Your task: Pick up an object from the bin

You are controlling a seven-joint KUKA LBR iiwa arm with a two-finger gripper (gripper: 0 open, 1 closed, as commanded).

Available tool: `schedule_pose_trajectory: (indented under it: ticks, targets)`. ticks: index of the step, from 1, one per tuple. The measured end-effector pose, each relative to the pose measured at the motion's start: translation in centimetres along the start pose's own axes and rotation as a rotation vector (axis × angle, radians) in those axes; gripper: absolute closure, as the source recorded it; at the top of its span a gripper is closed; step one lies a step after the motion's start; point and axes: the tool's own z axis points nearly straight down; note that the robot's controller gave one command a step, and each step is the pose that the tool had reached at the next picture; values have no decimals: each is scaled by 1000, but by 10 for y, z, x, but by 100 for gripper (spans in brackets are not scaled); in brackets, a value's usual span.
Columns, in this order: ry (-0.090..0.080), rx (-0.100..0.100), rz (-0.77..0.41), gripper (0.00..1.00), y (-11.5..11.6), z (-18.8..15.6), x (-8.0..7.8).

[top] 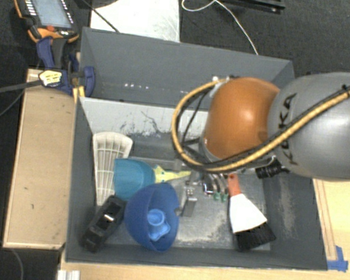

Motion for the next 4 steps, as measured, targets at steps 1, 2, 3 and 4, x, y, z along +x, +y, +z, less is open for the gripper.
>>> schedule_pose_trajectory:
  ticks: [1, 2, 3, 4]
  targets:
    - [-8, -1, 5, 0, -1, -4, -2]
    - [-17, -3, -145, 100, 39, 86, 0]
    - [-17, -3, -141, 100, 39, 86, 0]
    - [-14, -2, -270, 100, 34, 18, -27]
